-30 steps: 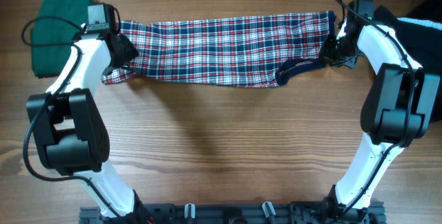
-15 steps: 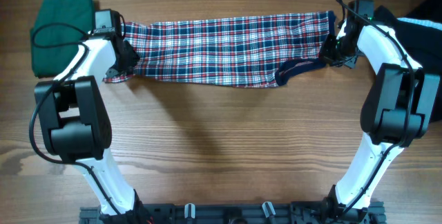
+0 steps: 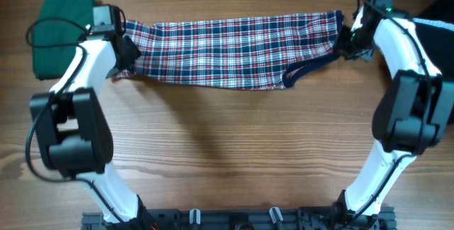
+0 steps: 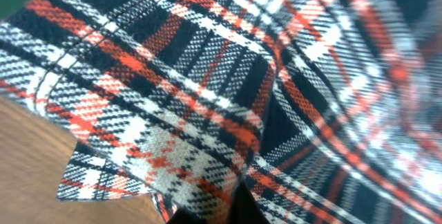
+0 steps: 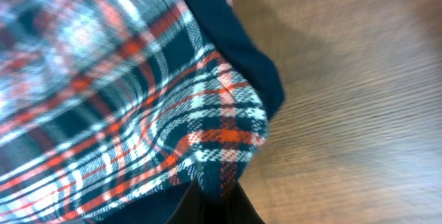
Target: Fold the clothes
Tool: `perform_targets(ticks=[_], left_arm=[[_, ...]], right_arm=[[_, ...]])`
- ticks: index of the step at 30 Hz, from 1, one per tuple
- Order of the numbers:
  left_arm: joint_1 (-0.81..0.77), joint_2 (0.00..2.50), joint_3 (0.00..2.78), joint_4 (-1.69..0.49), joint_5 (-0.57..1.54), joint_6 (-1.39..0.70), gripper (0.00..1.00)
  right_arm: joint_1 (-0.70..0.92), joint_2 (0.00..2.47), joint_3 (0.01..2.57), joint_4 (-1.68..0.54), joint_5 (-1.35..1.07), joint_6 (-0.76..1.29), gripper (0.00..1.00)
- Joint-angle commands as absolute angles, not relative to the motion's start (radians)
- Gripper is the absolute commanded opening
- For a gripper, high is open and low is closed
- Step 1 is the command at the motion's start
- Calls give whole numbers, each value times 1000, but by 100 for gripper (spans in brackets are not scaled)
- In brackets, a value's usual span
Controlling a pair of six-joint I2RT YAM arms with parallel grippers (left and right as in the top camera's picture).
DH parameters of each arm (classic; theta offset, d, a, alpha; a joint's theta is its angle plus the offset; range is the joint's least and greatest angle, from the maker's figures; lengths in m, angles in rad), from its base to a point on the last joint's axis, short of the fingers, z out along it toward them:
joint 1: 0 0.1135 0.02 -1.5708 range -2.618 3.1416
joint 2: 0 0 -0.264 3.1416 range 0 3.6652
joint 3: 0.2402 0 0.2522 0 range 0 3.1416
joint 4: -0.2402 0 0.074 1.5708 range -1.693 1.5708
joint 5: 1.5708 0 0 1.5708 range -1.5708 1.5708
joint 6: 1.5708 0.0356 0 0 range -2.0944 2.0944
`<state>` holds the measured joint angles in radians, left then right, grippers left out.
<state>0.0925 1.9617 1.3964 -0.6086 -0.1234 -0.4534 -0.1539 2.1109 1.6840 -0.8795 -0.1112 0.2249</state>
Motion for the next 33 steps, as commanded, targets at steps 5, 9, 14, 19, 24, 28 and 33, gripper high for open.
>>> perform_targets(ticks=[5,9,14,19,24,28,33], left_arm=[[96,1687,1439,-606,-143,-453,4],[96,1576,1448,-605,-139,-452,4],[75,1474,1470,-605,-136,-449,4],[34,1413,1481,-590,-136,-449,4],[2,1405,1481,-588,-136,-449,4],[2,1406,1481,-593,-136,-449,4],[2,1406,1481,-598,-136,-449,9]], right_arm=[[-162,1892,1761,-930,-68,157,4],[-173,1800,1769,-955,-34,145,4],[-210,1682,1776,-978,-34,133,5],[-249,1583,1777,-1006,-35,130,5],[-257,1533,1777,-1015,-61,112,4],[-257,1536,1776,-1025,-72,111,4],[-257,1536,1776,-1026,-76,110,5]])
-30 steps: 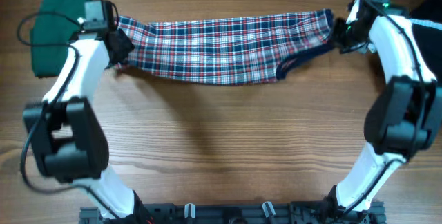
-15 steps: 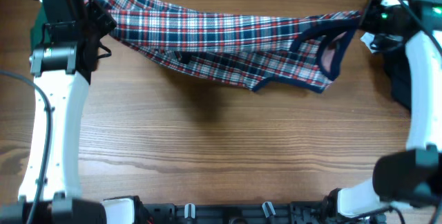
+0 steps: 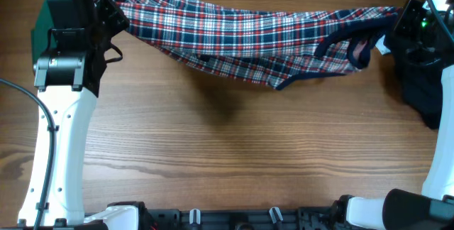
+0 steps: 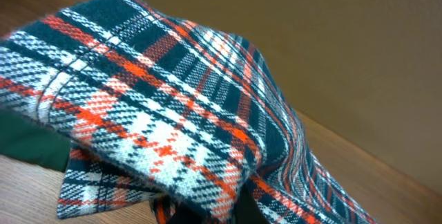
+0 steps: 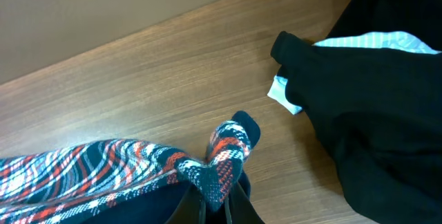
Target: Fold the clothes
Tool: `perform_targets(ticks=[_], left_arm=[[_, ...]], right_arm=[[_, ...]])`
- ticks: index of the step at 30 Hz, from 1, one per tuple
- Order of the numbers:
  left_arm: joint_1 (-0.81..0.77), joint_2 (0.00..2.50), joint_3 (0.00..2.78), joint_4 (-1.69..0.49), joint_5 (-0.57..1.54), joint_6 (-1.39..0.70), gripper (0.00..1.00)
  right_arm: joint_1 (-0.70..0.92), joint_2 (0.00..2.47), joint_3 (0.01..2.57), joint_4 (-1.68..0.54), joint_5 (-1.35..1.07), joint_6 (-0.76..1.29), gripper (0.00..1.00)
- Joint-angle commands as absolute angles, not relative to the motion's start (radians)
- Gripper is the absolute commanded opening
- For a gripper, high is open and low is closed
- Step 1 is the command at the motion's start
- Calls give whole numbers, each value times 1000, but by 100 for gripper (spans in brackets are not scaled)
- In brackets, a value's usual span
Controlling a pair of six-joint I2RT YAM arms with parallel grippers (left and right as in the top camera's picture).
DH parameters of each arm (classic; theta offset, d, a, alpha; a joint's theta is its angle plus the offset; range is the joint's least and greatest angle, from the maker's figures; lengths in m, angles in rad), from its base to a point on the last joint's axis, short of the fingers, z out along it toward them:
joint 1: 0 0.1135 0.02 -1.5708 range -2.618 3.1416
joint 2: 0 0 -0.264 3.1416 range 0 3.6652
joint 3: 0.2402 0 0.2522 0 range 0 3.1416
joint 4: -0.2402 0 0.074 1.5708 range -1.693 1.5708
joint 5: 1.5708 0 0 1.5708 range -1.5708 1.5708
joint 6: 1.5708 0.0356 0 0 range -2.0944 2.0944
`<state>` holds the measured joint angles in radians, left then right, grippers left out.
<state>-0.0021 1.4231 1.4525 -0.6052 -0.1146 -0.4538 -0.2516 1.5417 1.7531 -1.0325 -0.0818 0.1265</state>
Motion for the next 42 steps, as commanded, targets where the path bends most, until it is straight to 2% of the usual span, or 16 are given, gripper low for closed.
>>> perform_targets(ticks=[1,3,6,7,14,23,31,37,42], left_arm=[[2,1406,1481,-598,-136,-449,13],[2,1406,1481,-598,-134,-449,40],[2,1406,1481,-598,-124,-449,52],[2,1406,1481,-598,-124,-449,54],[2,1409,1481,-648,-95,-450,54],[-23,1568,1477,-889,173,-449,54],[-81,1779,1477,-1031,194,-402,48],[-90,1897,1477,-1038,194,-397,40],[-90,1948,1476,-1045,117,-397,38]], right_arm=[[-257,1536,1776,-1027,-76,110,4],[-257,1536,1776,-1027,-80,110,4],[-257,1537,1776,-1028,-83,110,4],[-257,1539,1776,-1030,-83,111,4],[-257,1550,1776,-1037,-88,111,4],[-255,1551,1776,-1034,-95,110,4],[-256,1551,1776,-1033,-98,107,4],[-256,1552,1776,-1032,-98,107,4],[-256,1552,1776,-1032,-98,106,4]])
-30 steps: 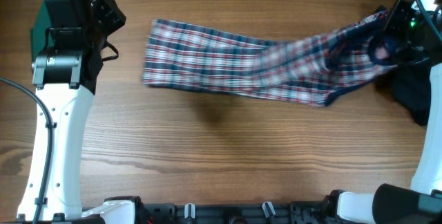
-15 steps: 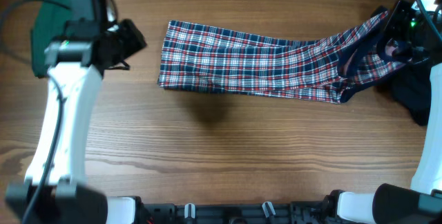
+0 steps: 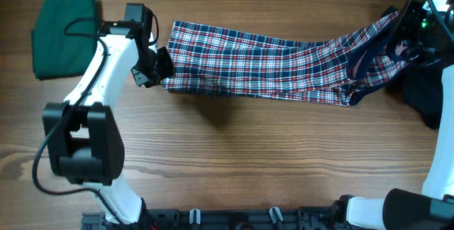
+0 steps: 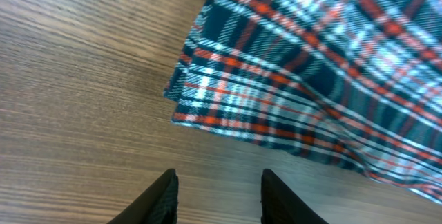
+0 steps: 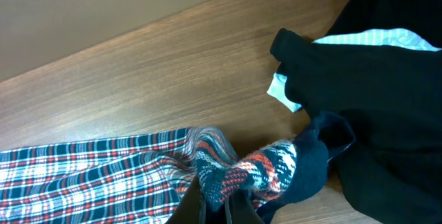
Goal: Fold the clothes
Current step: 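Move the left gripper to the plaid garment's left edge and grasp it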
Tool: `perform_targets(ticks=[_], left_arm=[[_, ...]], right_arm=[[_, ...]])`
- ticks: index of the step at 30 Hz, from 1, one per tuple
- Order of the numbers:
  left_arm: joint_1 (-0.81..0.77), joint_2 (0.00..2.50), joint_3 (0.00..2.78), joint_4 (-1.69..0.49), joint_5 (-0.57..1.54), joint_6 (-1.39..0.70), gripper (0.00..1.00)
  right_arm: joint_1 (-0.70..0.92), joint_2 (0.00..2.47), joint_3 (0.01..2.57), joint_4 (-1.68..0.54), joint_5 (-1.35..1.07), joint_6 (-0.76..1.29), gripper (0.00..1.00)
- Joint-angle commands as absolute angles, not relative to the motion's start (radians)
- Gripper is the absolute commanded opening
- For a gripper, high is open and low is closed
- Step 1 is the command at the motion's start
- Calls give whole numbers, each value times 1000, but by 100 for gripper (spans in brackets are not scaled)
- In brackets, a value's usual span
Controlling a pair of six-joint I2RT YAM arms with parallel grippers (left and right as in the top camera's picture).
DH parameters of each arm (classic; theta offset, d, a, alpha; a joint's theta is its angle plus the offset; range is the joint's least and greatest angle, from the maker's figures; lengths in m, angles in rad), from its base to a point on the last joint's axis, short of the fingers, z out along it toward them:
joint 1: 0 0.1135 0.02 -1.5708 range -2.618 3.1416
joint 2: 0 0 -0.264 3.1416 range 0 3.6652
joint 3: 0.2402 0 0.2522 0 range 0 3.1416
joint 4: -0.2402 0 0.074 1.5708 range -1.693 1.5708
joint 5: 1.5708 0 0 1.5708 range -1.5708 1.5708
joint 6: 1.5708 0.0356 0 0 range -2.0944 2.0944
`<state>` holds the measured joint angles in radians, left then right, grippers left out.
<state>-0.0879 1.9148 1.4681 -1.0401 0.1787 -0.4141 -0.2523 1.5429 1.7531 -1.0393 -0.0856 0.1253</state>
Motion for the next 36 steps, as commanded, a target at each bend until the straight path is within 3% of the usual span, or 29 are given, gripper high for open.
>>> perform_targets(ticks=[1,36], left_arm=[[-90,1954,1475,-1043,96,-397,38],[-90,1998,1374,-854,179,-397,44]], right_arm=[[-256,1552,1776,-1032,-98,105,4],[-256,1552,1776,-1034,-97,105,4]])
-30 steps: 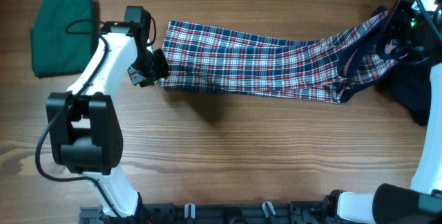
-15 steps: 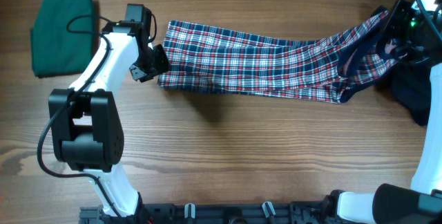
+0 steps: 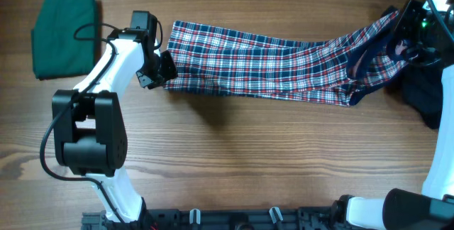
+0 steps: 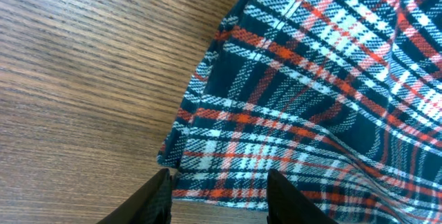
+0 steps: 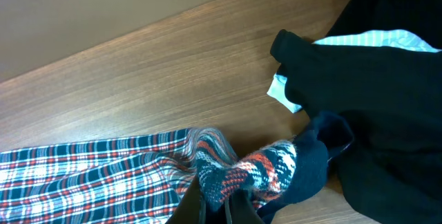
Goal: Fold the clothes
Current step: 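Move the left gripper to the plaid garment's left edge and grasp it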
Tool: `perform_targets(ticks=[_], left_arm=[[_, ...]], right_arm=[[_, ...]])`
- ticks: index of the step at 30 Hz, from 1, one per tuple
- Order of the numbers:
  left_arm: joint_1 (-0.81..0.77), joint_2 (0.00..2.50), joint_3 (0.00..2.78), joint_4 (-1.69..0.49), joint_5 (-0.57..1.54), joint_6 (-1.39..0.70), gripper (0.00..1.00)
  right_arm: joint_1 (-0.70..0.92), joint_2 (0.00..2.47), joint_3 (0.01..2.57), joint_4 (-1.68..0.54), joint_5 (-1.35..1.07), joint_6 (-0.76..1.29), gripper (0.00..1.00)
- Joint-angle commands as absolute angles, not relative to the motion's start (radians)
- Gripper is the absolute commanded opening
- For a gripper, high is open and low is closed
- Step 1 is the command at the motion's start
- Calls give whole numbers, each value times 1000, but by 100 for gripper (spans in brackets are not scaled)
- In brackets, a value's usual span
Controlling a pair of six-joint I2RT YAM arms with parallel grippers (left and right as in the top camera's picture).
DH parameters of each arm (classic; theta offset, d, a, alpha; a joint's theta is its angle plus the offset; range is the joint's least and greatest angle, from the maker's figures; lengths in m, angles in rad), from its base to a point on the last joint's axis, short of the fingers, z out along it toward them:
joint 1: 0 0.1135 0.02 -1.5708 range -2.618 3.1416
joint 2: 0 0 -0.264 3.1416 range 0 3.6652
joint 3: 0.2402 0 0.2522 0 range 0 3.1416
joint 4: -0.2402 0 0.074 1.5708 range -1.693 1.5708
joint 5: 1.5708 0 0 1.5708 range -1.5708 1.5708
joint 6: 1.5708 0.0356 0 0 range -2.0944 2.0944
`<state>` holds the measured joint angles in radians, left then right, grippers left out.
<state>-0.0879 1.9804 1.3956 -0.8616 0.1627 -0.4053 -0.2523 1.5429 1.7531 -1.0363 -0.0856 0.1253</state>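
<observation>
A red, white and navy plaid garment (image 3: 262, 63) stretches across the far half of the wooden table, its left end flat on the wood and its right end lifted. My left gripper (image 3: 160, 70) is open at the left end, its fingers (image 4: 153, 198) straddling the lower left corner of the plaid (image 4: 207, 175). My right gripper (image 3: 406, 37) is shut on the bunched right end of the plaid (image 5: 228, 172), held up above the table. A folded green garment (image 3: 62, 24) lies at the far left corner.
A black garment (image 3: 425, 91) with a pale blue piece (image 5: 366, 41) lies at the right edge, just behind my right gripper. Bare wooden tabletop (image 3: 234, 159) fills the near half.
My left gripper has moved in closer to the lower left corner of the plaid, still open. The right gripper and the cloth have not moved.
Both grippers held the plaid stretched low over the table. Then both held it raised toward the far edge. Then its left end lay flat with my left gripper open beside it, while the right still held its end. Now the left sits at the corner.
</observation>
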Motion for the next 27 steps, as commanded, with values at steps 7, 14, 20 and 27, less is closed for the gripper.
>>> perform_targets(ticks=[7,14,20,27], left_arm=[[-89,2000,1345,-822,179,-397,44],[-89,2000,1345,-806,179,-397,43],[-89,2001,1345,-799,178,-397,40],[-89,2022,1345,-804,179,-397,38]], right_arm=[[-256,1552,1776,-1034,-97,105,4],[-256,1552,1776,-1034,-97,106,4],[-256,1552,1776,-1033,-97,107,4],[-256,1552,1776,-1033,-97,107,4]])
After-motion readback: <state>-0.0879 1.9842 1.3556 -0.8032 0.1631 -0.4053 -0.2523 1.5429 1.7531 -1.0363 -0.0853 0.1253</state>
